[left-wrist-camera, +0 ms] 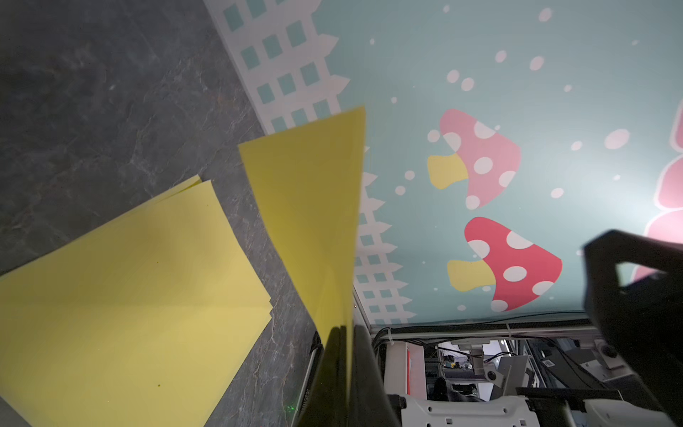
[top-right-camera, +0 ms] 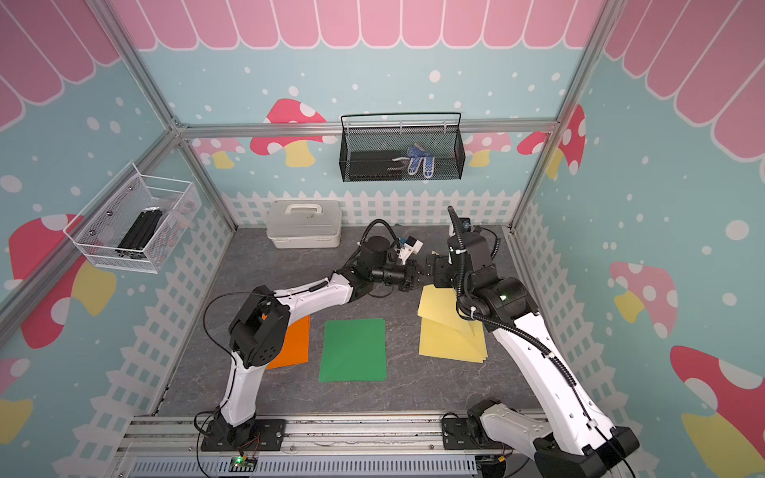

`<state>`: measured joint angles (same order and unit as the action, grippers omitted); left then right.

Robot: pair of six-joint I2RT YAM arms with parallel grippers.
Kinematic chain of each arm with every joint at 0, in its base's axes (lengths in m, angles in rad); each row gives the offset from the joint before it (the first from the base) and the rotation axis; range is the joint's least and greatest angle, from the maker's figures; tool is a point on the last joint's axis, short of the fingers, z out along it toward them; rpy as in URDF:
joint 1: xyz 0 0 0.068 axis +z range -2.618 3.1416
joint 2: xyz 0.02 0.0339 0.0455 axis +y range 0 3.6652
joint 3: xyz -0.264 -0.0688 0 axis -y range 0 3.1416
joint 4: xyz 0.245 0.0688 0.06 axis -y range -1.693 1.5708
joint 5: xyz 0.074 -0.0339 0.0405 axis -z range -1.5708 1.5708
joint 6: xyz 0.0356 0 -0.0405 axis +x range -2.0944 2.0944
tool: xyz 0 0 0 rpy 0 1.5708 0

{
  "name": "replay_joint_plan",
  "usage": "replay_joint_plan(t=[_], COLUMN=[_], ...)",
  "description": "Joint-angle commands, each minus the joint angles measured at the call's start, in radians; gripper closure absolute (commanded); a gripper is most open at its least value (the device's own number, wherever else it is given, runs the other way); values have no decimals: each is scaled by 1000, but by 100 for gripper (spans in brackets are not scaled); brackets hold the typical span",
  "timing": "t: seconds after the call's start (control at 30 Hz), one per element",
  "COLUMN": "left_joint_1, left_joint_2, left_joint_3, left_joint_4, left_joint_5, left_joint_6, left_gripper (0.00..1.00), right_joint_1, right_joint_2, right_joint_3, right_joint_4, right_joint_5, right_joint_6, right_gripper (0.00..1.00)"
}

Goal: Sort the scattered colored papers by color
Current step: Place the colored paper.

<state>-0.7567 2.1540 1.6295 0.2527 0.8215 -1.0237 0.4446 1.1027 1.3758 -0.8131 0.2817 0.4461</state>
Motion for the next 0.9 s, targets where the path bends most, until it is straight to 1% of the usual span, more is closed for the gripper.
replay_joint_plan(t=[0.0,0.07,0.3,0.53,0.7,0.87], left_joint_1=[-30,-46,-53,-56,-70,-81], left_joint_2=[63,106,202,216,239,249], left_joint_3=[23,29,-9,-100,-95,-122], left_joint_4=[77,107,108,217,238,267], left_joint_5=[-33,-39,-73,-147,-160,-189], left_joint_6=[-79,-113,-139,-233,-268,-301], left_gripper=[100,100,100,100,100,100], right_joint_1=[-7,-10,-14,-14,-14,-14], right_joint_2=[-33,-34,-14,-3,-4,-7], right_joint_3=[-44,-57,-69,-83,-88,-93], right_joint_4=[-44,-46,-44,-27,-25,-20], right_joint_5=[27,21,-13,-38,-42,-43], right_joint_6=[21,29,48,60,59,62], right_gripper=[6,6,6,6,6,6])
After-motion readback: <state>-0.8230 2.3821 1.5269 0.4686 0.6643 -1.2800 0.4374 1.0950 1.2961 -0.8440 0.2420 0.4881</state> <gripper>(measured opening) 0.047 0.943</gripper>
